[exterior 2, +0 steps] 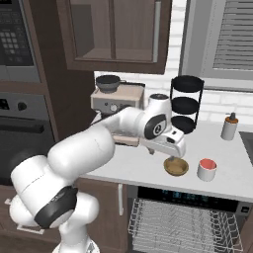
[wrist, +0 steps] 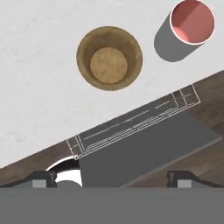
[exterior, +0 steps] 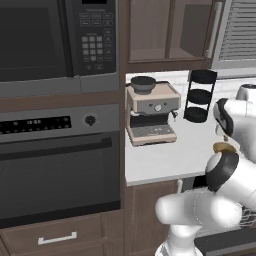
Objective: Pick up the cup and bowl from the counter, place them in the dishwasher, and close the dishwasher door.
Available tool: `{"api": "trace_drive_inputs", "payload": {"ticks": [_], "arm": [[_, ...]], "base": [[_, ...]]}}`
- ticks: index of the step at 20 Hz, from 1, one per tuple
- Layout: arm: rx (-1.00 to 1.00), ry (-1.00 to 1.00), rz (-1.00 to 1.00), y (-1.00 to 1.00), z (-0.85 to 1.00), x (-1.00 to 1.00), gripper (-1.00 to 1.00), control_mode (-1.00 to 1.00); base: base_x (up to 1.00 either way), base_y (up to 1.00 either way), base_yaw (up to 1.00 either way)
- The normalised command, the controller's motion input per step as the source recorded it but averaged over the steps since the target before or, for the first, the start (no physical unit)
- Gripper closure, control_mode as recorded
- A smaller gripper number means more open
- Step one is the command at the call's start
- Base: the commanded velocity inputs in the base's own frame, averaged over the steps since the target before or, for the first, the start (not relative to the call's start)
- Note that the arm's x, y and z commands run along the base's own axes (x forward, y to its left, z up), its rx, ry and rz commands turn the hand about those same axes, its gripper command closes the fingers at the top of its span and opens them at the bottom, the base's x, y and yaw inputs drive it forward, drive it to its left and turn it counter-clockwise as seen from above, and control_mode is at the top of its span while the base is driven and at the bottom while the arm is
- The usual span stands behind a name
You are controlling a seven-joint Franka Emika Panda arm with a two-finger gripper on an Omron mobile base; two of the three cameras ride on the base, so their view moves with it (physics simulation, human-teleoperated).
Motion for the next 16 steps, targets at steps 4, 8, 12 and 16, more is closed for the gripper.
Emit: {"api": "trace_drive_inputs", "payload": {"ticks": [4, 8, 12, 16], "arm": [[0.01, 0.01, -0.07, -0.1, -0.28, 0.34, -1.0, -1.0], [0.02, 0.0, -0.05, 0.0, -0.18, 0.19, -1.0, -1.0], [0.07, -0.03, -0.08, -0.06, -0.27, 0.09, -1.0, -1.0], [0.07, -0.03, -0.09, -0.22, -0.42, 0.13, -1.0, -1.0]], "base": [[0.0, 0.0, 0.0], [0.0, 0.0, 0.0], [0.0, 0.0, 0.0], [0.0, 0.0, 0.0]]}}
